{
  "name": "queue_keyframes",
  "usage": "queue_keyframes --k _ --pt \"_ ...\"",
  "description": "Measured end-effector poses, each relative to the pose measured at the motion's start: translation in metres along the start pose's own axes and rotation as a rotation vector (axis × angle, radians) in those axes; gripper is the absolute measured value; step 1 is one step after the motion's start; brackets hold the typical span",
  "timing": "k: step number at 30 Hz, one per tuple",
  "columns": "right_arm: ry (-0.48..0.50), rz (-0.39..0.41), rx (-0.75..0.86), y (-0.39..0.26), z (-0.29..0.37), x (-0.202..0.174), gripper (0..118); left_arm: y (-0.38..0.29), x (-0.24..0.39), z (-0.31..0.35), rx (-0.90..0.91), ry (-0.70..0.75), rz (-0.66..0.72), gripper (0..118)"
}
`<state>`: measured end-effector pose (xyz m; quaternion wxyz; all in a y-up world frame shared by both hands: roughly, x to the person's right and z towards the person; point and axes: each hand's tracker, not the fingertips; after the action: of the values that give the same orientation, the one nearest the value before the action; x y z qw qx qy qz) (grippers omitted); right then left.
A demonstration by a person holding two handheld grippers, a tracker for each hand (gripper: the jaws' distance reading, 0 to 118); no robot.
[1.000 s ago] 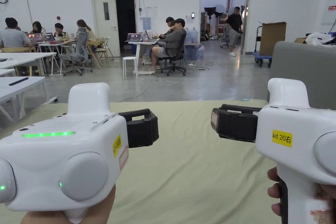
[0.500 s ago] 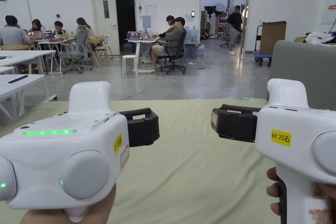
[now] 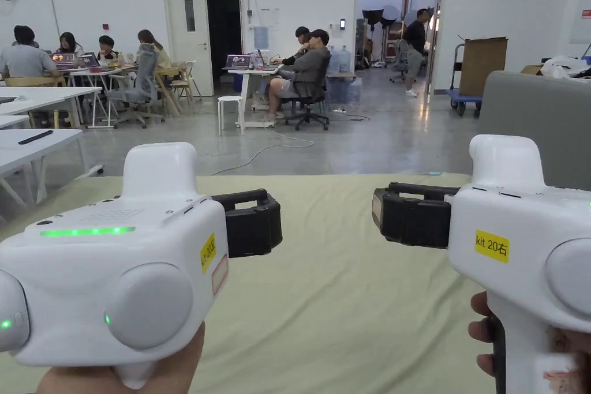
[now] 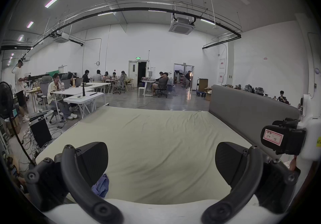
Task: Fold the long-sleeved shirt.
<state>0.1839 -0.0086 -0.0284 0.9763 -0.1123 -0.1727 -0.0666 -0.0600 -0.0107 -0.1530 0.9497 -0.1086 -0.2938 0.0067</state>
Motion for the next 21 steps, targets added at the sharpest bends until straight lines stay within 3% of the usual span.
queue_keyframes --k 5,21 --pt "-0.043 0.007 0.009 0.0009 0.001 -0.0016 118 0.0023 -0.0006 0.0019 0.013 -0.001 0.015 118" --pt "-0.02 -0.039 -0.002 0.0001 0.0001 0.0048 118 0.0025 0.0035 0.0014 0.007 -0.01 0.007 118"
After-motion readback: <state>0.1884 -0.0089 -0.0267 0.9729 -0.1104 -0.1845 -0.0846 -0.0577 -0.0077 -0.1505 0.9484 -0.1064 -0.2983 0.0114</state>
